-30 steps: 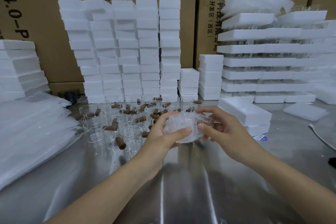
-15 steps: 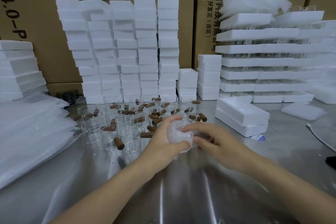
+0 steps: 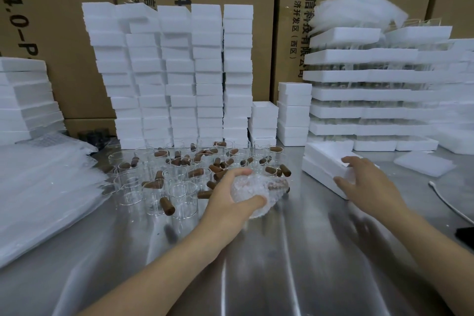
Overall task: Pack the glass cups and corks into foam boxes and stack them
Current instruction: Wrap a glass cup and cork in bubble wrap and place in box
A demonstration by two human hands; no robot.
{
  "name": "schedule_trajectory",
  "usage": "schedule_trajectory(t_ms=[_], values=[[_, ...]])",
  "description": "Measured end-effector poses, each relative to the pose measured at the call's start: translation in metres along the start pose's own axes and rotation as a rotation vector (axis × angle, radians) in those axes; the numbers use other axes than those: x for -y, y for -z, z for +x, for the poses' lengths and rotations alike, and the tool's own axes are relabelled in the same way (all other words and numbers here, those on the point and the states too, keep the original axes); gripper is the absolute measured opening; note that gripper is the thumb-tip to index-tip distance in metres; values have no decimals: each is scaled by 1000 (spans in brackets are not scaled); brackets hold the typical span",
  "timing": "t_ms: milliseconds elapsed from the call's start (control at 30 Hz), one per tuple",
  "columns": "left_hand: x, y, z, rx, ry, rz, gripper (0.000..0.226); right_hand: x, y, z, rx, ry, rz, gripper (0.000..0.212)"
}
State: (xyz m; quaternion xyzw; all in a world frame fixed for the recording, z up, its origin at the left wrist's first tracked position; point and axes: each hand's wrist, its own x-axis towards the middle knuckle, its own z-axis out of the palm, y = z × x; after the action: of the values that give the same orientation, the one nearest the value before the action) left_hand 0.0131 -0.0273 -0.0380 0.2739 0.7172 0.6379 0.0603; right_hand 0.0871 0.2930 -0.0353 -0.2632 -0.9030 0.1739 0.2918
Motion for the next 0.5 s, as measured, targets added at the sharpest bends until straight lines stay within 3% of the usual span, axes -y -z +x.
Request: schedule_trajectory(t_ms=[100, 200, 300, 500], values=[[-13, 6, 4, -71, 74, -291, 46, 7, 4, 2, -138, -61, 214, 38], [-29, 22, 9, -57, 128, -609, 61, 30, 19, -8, -125, -22, 538, 24], [-41, 37, 11, -115, 41, -698, 66, 60, 35, -29, 14, 187, 706, 14], [-45, 44, 14, -381, -114, -645, 60, 94, 39, -57, 440, 475, 594, 13]])
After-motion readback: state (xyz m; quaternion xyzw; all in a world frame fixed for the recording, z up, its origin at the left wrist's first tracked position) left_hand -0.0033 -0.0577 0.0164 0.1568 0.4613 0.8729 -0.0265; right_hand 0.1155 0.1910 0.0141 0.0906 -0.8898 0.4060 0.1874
